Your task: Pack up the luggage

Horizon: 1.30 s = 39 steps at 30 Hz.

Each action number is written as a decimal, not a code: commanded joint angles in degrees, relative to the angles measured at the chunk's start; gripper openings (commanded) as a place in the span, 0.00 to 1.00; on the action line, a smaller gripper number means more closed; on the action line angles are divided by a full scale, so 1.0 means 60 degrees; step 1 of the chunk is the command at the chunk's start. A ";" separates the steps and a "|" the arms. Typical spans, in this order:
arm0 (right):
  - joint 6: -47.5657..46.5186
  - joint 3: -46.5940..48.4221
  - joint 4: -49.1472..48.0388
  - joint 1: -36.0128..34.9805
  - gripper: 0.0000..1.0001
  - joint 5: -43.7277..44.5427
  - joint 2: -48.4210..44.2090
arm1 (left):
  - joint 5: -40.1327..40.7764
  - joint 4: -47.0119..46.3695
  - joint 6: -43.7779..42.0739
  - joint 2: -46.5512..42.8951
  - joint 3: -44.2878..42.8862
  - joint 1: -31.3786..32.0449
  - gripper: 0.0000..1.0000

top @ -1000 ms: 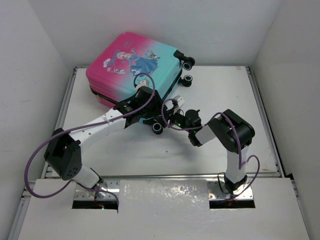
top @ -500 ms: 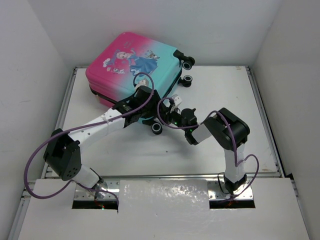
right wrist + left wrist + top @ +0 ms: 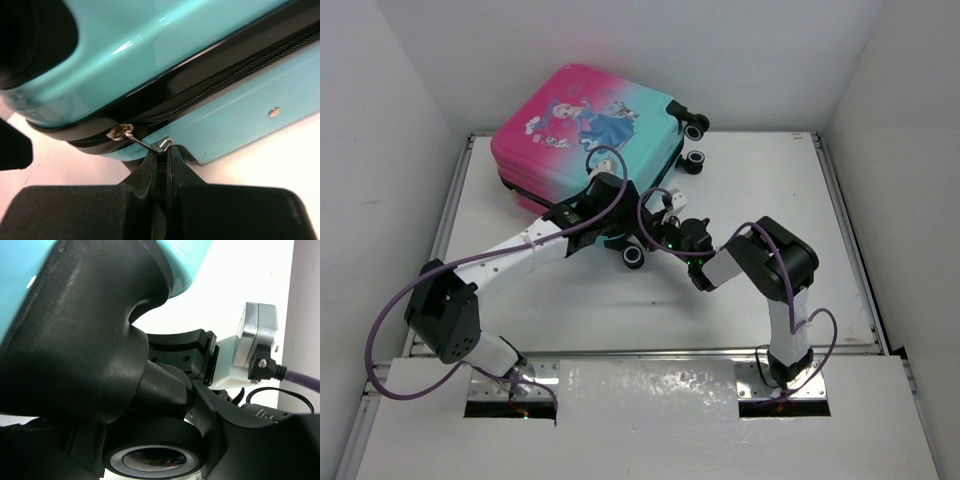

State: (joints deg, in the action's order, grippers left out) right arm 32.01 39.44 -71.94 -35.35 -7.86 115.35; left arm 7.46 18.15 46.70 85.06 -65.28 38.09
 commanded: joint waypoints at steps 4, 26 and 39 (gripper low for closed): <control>0.0232 0.0194 -0.0947 0.0355 0.00 0.2670 -0.0768 | -0.0585 -0.1707 -0.1162 -0.0670 0.0025 -0.0503 0.00; -0.1291 -0.0627 -0.1546 0.0268 0.60 -0.2676 -0.0886 | -0.1083 -0.1238 -0.1850 -0.0597 -0.0751 -0.0576 0.00; -0.1160 0.0853 -0.1092 -0.0216 0.42 -0.0962 -0.0153 | -0.1683 -0.1619 -0.1777 -0.0509 -0.0591 -0.0576 0.00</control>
State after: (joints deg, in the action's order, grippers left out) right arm 25.02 39.57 -74.89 -35.77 -18.83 114.67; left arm 4.75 20.97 43.99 83.55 -64.93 35.88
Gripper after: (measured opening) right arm 0.442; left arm 0.539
